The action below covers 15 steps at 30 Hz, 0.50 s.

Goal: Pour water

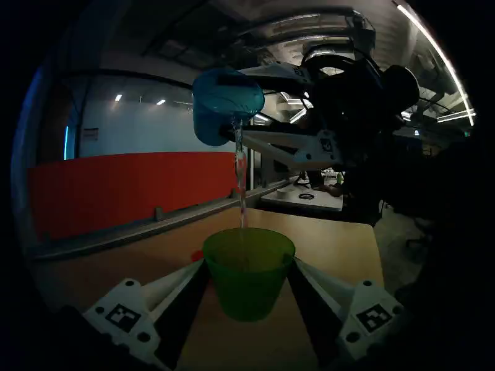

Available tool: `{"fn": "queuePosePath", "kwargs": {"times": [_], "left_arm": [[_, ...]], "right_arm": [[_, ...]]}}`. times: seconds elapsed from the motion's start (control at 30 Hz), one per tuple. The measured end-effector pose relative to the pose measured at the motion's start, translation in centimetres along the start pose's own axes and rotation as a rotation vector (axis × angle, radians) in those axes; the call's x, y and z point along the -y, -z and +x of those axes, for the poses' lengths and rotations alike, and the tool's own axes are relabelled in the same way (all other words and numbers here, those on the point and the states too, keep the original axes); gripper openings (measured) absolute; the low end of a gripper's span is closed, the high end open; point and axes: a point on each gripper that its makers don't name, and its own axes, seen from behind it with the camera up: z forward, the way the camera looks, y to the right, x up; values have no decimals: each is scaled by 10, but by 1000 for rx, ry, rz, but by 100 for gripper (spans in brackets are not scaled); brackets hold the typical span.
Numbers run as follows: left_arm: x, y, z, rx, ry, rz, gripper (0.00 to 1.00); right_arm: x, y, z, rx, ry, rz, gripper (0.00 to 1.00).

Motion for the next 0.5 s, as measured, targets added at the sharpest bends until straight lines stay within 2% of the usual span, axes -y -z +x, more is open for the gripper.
{"fn": "queuePosePath", "kwargs": {"times": [0.5], "left_arm": [[0,-1,0,2,-2,0,84]], "right_arm": [[-3,-3,-2,7,56,-16,89]]}}
